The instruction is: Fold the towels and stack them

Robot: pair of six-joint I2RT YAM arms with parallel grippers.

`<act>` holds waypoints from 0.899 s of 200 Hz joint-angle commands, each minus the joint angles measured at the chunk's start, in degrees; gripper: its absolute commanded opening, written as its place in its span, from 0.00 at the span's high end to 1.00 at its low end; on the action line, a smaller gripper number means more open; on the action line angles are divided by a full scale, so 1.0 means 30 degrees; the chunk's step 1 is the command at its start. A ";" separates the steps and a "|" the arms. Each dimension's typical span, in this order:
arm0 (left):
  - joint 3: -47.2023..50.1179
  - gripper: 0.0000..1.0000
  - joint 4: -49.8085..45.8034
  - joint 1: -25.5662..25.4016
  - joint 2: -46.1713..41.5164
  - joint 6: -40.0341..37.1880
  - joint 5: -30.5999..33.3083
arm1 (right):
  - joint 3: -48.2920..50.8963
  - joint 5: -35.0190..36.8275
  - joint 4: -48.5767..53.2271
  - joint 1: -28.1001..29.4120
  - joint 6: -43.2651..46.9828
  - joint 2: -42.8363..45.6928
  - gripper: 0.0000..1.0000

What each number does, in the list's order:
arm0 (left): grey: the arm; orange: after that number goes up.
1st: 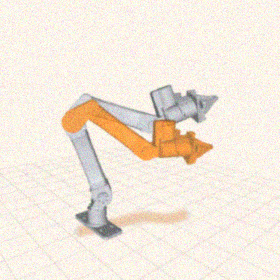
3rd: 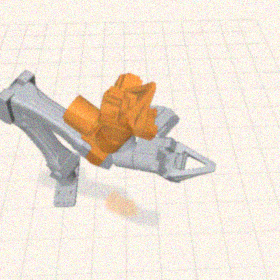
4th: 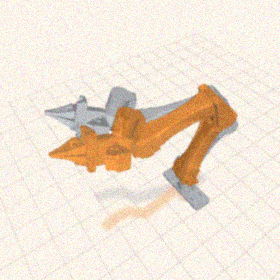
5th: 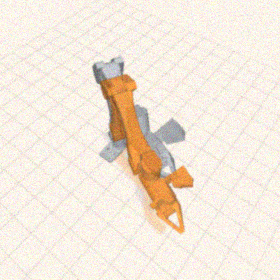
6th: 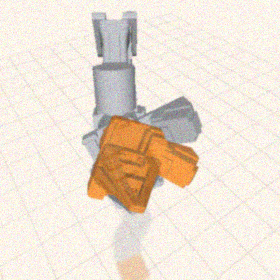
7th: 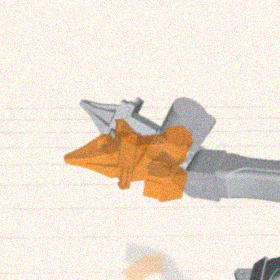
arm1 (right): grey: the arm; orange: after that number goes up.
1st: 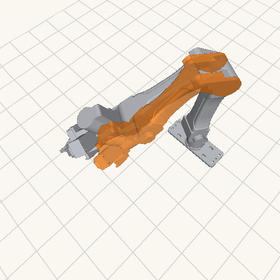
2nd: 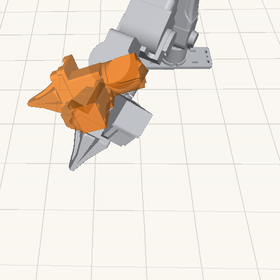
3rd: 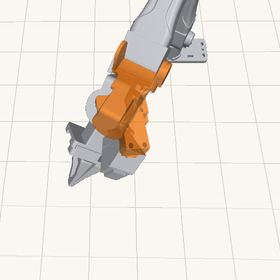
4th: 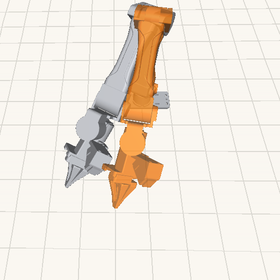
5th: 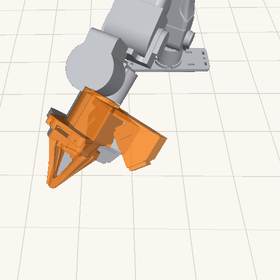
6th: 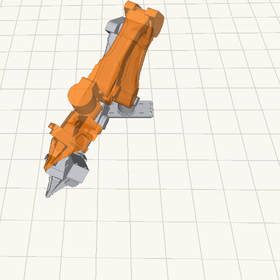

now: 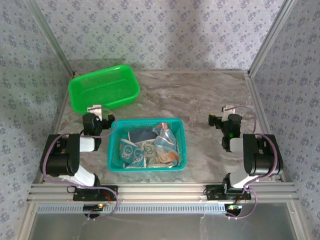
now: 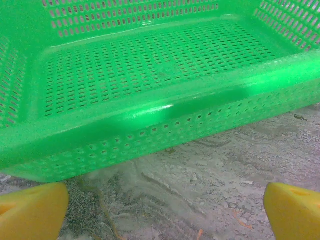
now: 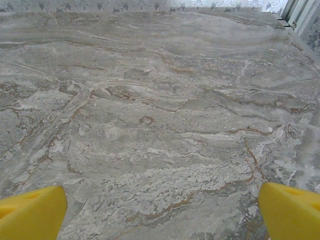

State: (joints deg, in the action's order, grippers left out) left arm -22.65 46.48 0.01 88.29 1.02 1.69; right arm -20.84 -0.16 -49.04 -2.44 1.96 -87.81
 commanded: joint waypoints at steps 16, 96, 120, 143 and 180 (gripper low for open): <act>-0.0286 0.00 0.0111 0.0194 -0.0153 -0.0266 -0.0363 | -0.0361 0.0289 0.0086 0.0090 -0.0183 0.0032 0.00; -0.0315 0.00 0.0066 0.0236 -0.0139 -0.0204 -0.0476 | -0.0350 0.0293 0.0086 0.0100 -0.0204 0.0024 0.00; -0.0409 0.00 -0.0053 0.0523 -0.0129 0.0039 -0.0766 | -0.0362 0.0307 0.0086 0.0083 -0.0183 0.0031 0.00; -0.0432 0.00 -0.0124 0.0522 -0.0111 0.0216 -0.0417 | -0.0372 0.0303 0.0086 0.0086 -0.0195 0.0032 0.00; -0.0512 0.00 -0.0236 0.0550 -0.0172 0.0287 -0.0112 | -0.0375 0.0309 0.0091 0.0100 -0.0185 0.0032 0.00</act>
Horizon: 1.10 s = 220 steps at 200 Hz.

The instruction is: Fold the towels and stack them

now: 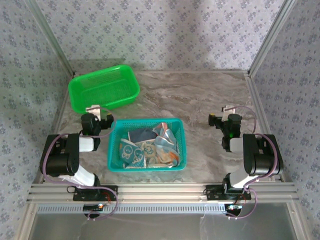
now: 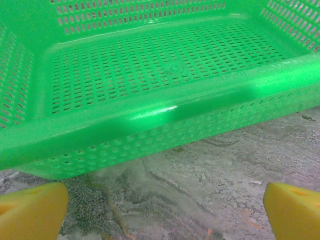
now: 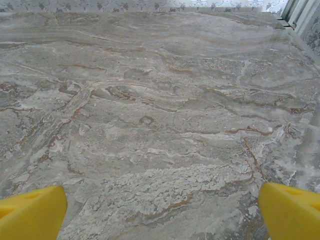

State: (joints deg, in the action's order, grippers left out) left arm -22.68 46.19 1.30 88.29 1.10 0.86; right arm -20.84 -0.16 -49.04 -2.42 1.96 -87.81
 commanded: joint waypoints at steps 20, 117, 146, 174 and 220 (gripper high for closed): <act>-0.1593 0.00 -0.3031 0.0122 -0.1523 0.0702 0.1453 | -0.0319 0.1751 0.0291 0.0481 -0.0256 0.0533 0.00; -0.8567 0.00 -2.1888 0.0091 -0.9595 1.1684 0.4363 | -0.3799 -0.1240 1.2932 -0.0376 -0.9689 1.0611 0.00; -0.7522 0.00 -2.3095 -0.0542 -1.2135 1.2176 0.3244 | -0.5216 -0.2811 1.5238 0.2067 -0.9036 1.0752 0.00; -0.6459 0.00 -2.4009 -0.2236 -1.4115 1.2313 0.3263 | -0.6885 -0.0715 1.7540 0.7609 -0.7419 1.0148 0.00; -0.5773 0.00 -2.5346 -0.5147 -1.5221 1.2327 0.4052 | -0.9149 0.2959 1.9613 1.6270 -0.5219 0.6629 0.00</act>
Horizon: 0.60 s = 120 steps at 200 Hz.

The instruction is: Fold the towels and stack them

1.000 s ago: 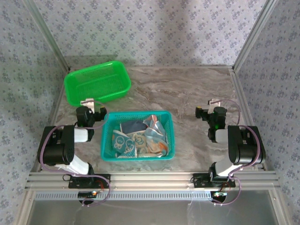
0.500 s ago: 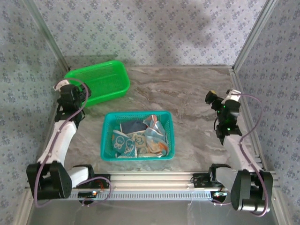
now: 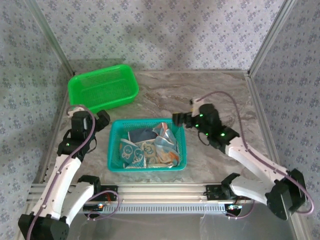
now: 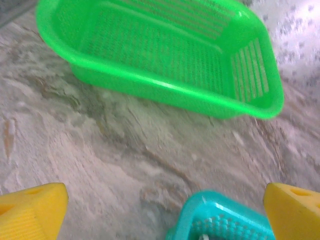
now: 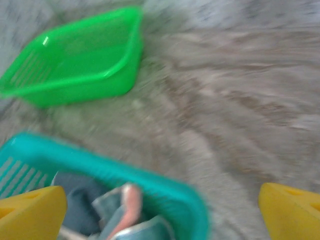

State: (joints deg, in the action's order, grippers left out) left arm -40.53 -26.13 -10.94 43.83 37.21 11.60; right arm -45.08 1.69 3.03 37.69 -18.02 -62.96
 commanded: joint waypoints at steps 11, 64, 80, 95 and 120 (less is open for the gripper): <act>0.0294 0.00 -0.1349 -0.1631 -0.0457 0.0261 0.0673 | -0.1623 0.2357 0.2503 0.4342 0.1487 -0.3006 0.00; 0.0513 0.00 -0.1848 -0.2502 -0.0623 0.0457 0.1207 | -0.4948 0.3702 0.3808 0.9175 0.1773 -0.9515 0.00; 0.0475 0.00 -0.1978 -0.2563 -0.0659 0.0538 0.1233 | -0.6113 0.3922 0.4161 1.0001 0.1726 -1.1202 0.00; 0.0431 0.00 -0.2090 -0.2623 -0.0751 0.0542 0.1216 | -0.7348 0.3858 0.5356 1.0141 0.0759 -1.2798 0.00; 0.0408 0.00 -0.2323 -0.2769 -0.1028 0.0545 0.1405 | -0.8491 0.4302 0.7373 0.9923 -0.1320 -1.4382 0.00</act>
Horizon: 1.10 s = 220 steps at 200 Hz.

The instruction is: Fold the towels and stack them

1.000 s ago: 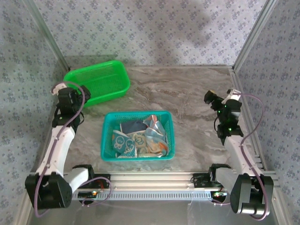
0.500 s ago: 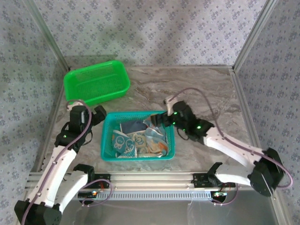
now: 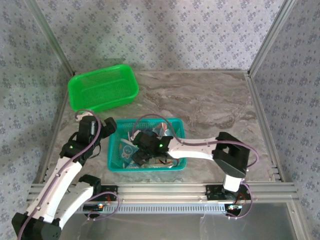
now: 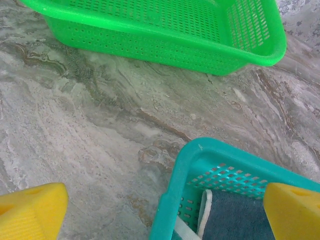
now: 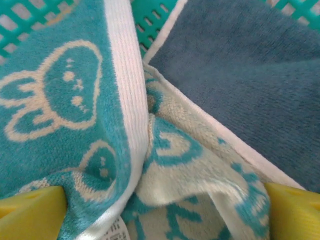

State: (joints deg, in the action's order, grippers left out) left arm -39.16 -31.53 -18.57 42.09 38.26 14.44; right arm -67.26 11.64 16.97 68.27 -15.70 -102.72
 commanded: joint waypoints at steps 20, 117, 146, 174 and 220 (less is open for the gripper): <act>0.0102 0.00 -0.0436 -0.0285 -0.0614 0.0196 0.0463 | -0.0520 0.1284 0.3125 -0.1011 -0.3191 -0.1387 0.03; 0.0030 0.00 -0.0355 -0.0575 -0.0464 0.0342 -0.0102 | 0.1242 -0.0148 0.4161 -1.0837 0.1447 0.1103 0.07; 0.0037 0.00 -0.0188 -0.0637 -0.0420 0.0404 -0.0296 | -0.0167 -0.1622 0.4072 -1.4488 0.1609 0.0442 0.08; -0.0271 0.00 -0.0348 -0.0692 -0.0184 0.0467 -0.0676 | -0.3165 -0.2287 0.4768 -1.6330 0.1895 -0.1908 0.08; -0.0651 0.00 -0.1075 -0.1184 -0.0119 0.0554 -0.0667 | -0.8409 -0.1819 0.6537 -1.7079 0.3392 -0.5798 0.07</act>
State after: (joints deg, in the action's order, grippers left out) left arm -38.92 -32.82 -21.17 41.95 39.16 12.84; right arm -85.71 6.63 31.27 17.26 -9.32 -115.46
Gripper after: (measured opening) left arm 0.997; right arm 0.927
